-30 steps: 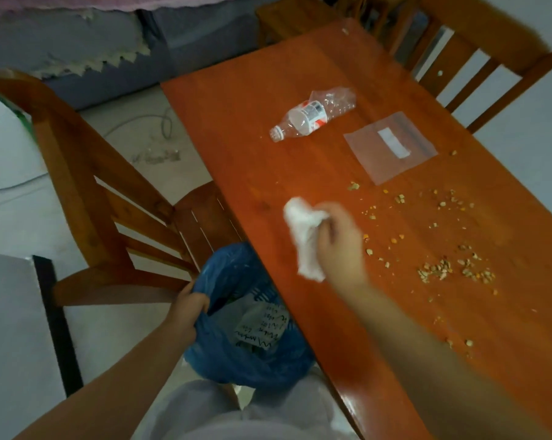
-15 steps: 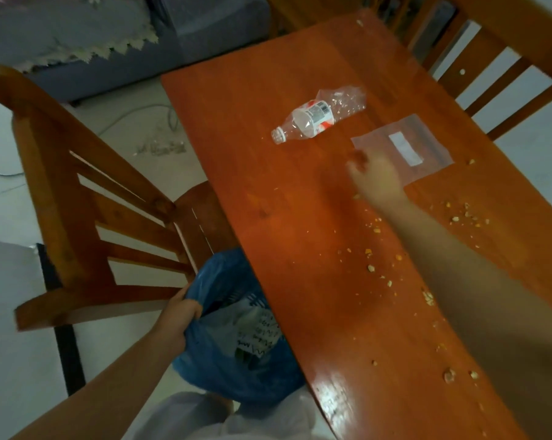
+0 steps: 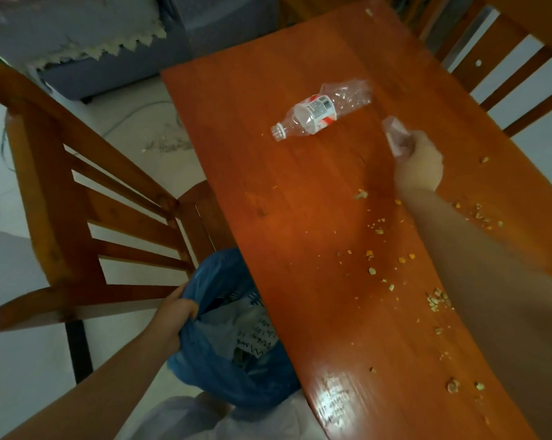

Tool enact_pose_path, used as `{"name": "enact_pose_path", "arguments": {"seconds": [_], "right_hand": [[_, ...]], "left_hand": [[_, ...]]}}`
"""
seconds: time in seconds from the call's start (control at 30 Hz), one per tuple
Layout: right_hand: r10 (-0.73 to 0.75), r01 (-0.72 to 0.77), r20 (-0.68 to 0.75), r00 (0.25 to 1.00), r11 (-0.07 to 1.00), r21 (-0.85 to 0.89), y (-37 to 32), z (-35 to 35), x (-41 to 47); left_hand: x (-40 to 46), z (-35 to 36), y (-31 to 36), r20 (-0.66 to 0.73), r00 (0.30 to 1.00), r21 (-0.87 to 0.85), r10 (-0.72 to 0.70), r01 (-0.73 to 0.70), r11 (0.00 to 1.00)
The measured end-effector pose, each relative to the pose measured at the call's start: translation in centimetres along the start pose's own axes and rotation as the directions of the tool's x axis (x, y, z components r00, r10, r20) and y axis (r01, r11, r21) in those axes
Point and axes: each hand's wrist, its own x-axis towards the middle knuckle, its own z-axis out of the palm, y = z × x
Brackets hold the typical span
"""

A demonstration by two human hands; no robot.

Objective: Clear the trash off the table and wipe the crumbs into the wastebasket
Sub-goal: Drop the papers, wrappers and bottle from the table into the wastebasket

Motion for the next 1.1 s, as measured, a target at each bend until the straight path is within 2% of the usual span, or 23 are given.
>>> {"name": "enact_pose_path", "arguments": {"seconds": [0.07,0.13,0.2,0.23,0.3,0.4,0.47,0.5,0.53,0.6,0.63,0.7,0.73,0.77,0.83,0.9,0.97,1.0,1.1], "right_hand": [[-0.087,0.096,-0.062,0.994,0.982,0.163,-1.9,-1.4,-3.2],[-0.16,0.161,-0.03,0.987,0.936,0.314,-4.2,-2.7,-8.1],[-0.214,0.135,0.145,0.966,0.896,0.424,-6.6,-3.6,-14.4],[-0.246,0.101,0.277,0.929,0.887,0.451,-7.5,-3.6,-17.8],[-0.304,0.061,0.525,0.794,0.901,0.43,-8.5,-2.5,-24.2],[-0.303,0.084,0.778,0.551,0.947,0.309,-8.4,0.9,-30.3],[-0.245,0.129,0.891,0.382,0.969,0.211,-8.8,2.1,-31.3],[-0.25,0.156,0.908,0.336,0.966,0.208,-9.1,2.3,-30.7],[-0.281,0.177,0.903,0.326,0.956,0.234,-9.6,2.2,-29.3],[-0.34,0.198,0.853,0.396,0.939,0.282,-11.1,1.4,-24.5],[-0.357,0.214,0.801,0.48,0.933,0.288,-11.8,1.0,-21.3],[-0.414,0.338,0.602,0.683,0.91,0.243,-13.0,1.0,-13.8],[-0.44,0.407,0.503,0.744,0.895,0.181,-13.4,1.2,-10.1],[-0.448,0.458,0.45,0.773,0.884,0.094,-13.7,1.9,-7.0],[-0.413,0.535,0.492,0.767,0.835,-0.132,-14.2,3.3,-2.0],[-0.371,0.635,0.584,0.722,0.69,-0.347,-14.5,5.0,1.0],[-0.352,0.711,0.652,0.671,0.556,-0.431,-14.8,6.6,2.0],[-0.345,0.725,0.666,0.661,0.522,-0.449,-14.9,7.2,1.9],[-0.334,0.672,0.604,0.724,0.543,-0.504,-15.5,8.4,0.9]], "left_hand": [[-0.2,-0.2,0.0,0.021,1.0,-0.006,0.007,-0.007,1.0],[-0.4,-0.5,-0.1,0.04,0.999,-0.014,0.014,-0.014,1.0],[-0.6,-0.8,-0.1,0.051,0.998,-0.004,0.023,-0.023,1.0],[-0.6,-0.9,-0.1,0.053,0.998,0.004,0.03,-0.03,1.0],[-0.9,-1.0,0.0,0.051,0.998,0.021,0.043,-0.044,0.999],[-0.8,-1.1,0.0,0.053,0.997,0.039,0.047,-0.05,0.998],[-0.7,-1.2,0.0,0.048,0.998,0.053,0.046,-0.049,0.997],[-0.6,-1.2,-0.1,0.048,0.998,0.045,0.047,-0.049,0.998],[-0.6,-1.3,0.0,0.052,0.998,0.031,0.047,-0.049,0.998],[-0.4,-1.4,0.0,0.057,0.997,0.013,0.046,-0.047,0.999],[-0.3,-1.4,-0.1,0.059,0.997,0.008,0.041,-0.041,0.999],[-0.1,-1.4,-0.2,0.068,0.997,0.002,0.029,-0.029,1.0],[-0.2,-1.4,-0.1,0.069,0.997,0.003,0.027,-0.027,1.0],[-0.2,-1.4,-0.1,0.066,0.998,0.005,0.024,-0.025,1.0],[0.0,-1.5,-0.1,0.062,0.998,0.004,0.015,-0.016,1.0],[0.6,-1.5,-0.3,0.052,0.999,0.001,0.008,-0.008,1.0],[1.1,-1.6,-0.5,0.031,1.0,0.009,-0.003,0.003,1.0],[1.3,-1.6,-0.6,0.022,1.0,0.014,-0.009,0.009,1.0],[1.5,-1.6,-0.7,0.012,1.0,0.016,-0.01,0.01,1.0]]}}
